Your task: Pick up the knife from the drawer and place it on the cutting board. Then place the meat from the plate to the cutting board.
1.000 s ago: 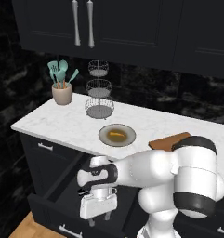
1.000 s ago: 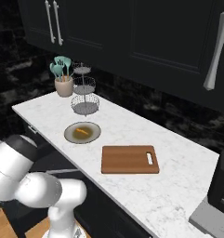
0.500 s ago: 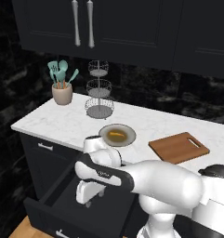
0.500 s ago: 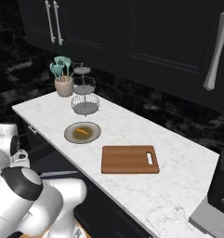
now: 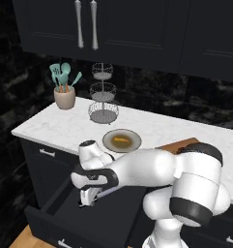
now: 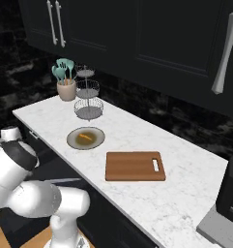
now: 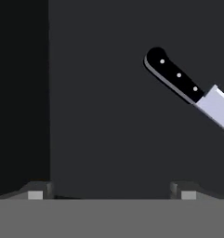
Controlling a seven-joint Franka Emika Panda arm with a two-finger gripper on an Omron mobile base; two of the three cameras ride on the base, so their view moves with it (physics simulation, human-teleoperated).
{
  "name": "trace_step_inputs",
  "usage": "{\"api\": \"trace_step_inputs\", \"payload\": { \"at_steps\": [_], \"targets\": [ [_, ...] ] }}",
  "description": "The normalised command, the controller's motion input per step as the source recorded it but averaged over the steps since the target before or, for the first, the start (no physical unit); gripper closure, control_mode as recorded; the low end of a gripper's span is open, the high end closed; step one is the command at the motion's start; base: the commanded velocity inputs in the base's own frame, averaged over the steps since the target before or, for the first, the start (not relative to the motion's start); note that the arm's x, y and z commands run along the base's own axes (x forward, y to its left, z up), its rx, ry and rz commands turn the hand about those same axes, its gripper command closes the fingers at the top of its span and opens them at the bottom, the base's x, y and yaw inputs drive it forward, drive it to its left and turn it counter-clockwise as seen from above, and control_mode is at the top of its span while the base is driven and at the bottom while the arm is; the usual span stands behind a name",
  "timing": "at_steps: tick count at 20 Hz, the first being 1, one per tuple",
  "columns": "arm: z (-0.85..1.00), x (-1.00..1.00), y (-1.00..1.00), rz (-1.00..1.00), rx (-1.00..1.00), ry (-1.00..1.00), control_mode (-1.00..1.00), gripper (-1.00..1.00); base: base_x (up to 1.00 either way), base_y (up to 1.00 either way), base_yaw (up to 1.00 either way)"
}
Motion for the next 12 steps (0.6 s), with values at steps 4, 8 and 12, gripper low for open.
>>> {"api": "trace_step_inputs", "payload": {
  "at_steps": [4, 8, 12],
  "targets": [
    [-0.5, 0.68, 0.5, 0.05, -0.13, 0.0, -1.0, -1.0, 0.0, 0.0, 0.0],
    [-0.43, 0.31, 0.09, 0.07, -0.05, 0.0, -1.0, -1.0, 0.0, 0.0, 0.0],
    [-0.52, 0.35, 0.0, 0.08, -0.06, 0.0, -1.0, -1.0, 0.0, 0.0, 0.0]
  ]
}}
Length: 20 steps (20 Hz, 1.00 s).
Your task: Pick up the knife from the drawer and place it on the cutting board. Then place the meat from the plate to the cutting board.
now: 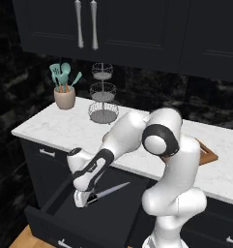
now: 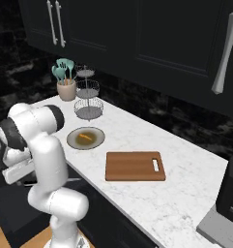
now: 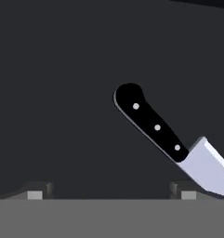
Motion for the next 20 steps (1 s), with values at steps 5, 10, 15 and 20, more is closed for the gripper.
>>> {"api": "trace_step_inputs", "payload": {
  "at_steps": [5, 10, 15, 20],
  "targets": [
    [-0.49, 0.38, 0.0, 0.09, -0.03, 0.0, -1.0, -1.0, 0.0, 0.0, 0.0],
    [-0.28, 0.47, 0.0, 0.1, -0.01, 0.0, -1.0, -1.0, 0.0, 0.0, 0.0],
    [-0.34, 0.28, 0.0, 0.11, 0.0, 0.0, -1.0, -1.0, 0.0, 0.0, 0.0],
    [-0.54, 0.01, -0.1, 0.13, 0.0, 0.0, -1.0, -1.0, 0.0, 0.0, 0.0]
  ]
}}
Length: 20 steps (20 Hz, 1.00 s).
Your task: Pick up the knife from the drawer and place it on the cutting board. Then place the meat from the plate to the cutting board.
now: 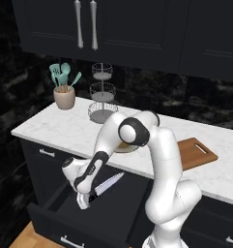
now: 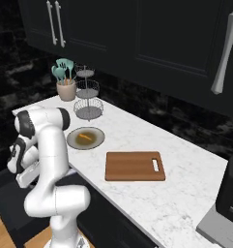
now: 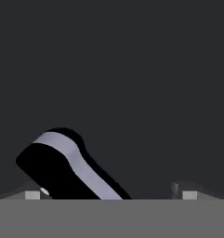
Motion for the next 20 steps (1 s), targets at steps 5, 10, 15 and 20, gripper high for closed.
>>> {"api": "trace_step_inputs", "payload": {
  "at_steps": [5, 10, 15, 20],
  "targets": [
    [-0.4, -0.05, -0.2, 0.12, 0.02, 0.0, -1.0, -1.0, 0.0, 0.0, 0.0],
    [-0.29, -0.01, -0.01, 0.12, 0.0, 0.0, -1.0, 1.0, 0.0, 0.0, 0.0],
    [-0.13, -0.27, 0.0, 0.1, 0.01, 0.0, -1.0, 1.0, 0.0, 0.0, 0.0],
    [0.45, -0.75, 0.23, 0.01, 0.01, 0.05, -1.0, 1.0, 0.0, 0.0, 0.0]
  ]
}}
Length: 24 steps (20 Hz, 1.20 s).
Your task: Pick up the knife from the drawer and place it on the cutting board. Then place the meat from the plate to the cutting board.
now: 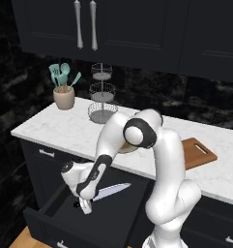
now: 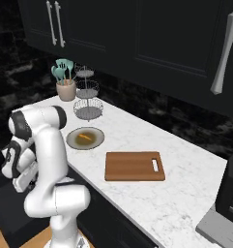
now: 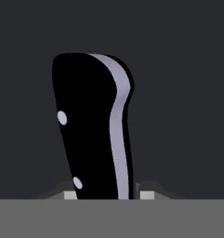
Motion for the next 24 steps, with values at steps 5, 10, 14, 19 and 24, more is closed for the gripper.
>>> {"api": "trace_step_inputs", "payload": {
  "at_steps": [5, 10, 14, 19, 24],
  "targets": [
    [1.0, -1.0, 0.2, 0.0, 0.01, 0.02, -1.0, 1.0, 0.0, 0.0, 0.0],
    [1.0, -0.75, 0.01, 0.0, 0.0, 0.0, -1.0, 1.0, 0.0, 0.0, 0.0],
    [1.0, -0.29, 0.0, 0.04, 0.0, -0.04, -1.0, 1.0, 0.0, 0.0, 0.0],
    [1.0, 0.08, -0.71, 0.21, 0.0, -0.08, -1.0, 1.0, 0.0, 0.0, 0.0],
    [0.89, 0.52, -1.0, 0.17, 0.0, -0.13, -1.0, 1.0, 0.0, 0.0, 0.0]
  ]
}}
